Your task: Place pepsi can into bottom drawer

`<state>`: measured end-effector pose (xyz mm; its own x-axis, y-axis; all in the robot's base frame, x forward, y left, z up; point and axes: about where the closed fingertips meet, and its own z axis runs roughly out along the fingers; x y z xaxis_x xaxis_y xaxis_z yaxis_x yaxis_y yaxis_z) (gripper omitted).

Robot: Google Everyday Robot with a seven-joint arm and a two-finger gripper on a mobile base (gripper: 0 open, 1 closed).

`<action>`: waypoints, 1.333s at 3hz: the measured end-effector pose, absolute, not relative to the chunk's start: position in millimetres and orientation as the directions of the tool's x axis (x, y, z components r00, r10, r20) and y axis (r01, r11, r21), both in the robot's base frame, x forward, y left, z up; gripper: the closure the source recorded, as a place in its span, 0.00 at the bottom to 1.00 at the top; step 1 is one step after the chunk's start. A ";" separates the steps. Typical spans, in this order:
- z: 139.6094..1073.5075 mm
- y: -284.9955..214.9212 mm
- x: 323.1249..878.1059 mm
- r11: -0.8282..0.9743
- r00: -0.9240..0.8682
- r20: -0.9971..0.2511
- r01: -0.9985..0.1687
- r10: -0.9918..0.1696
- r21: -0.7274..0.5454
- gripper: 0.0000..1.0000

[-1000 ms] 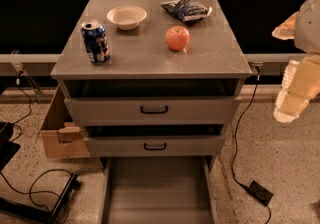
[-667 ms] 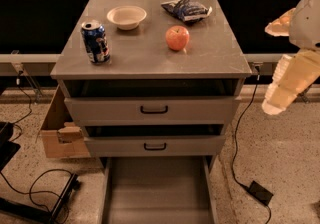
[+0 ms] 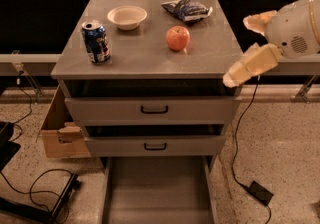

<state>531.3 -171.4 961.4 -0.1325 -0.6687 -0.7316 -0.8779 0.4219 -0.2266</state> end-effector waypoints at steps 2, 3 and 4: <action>989.5 -105.8 600.2 0.473 0.061 -0.935 -0.850 -0.350 -0.232 0.00; 993.5 -98.0 602.5 0.469 0.080 -0.938 -0.849 -0.338 -0.241 0.00; 999.7 -79.6 613.5 0.476 0.083 -0.945 -0.848 -0.315 -0.233 0.00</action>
Offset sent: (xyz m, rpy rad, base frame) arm 0.0961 0.0977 0.0545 0.5250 -0.3268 0.0760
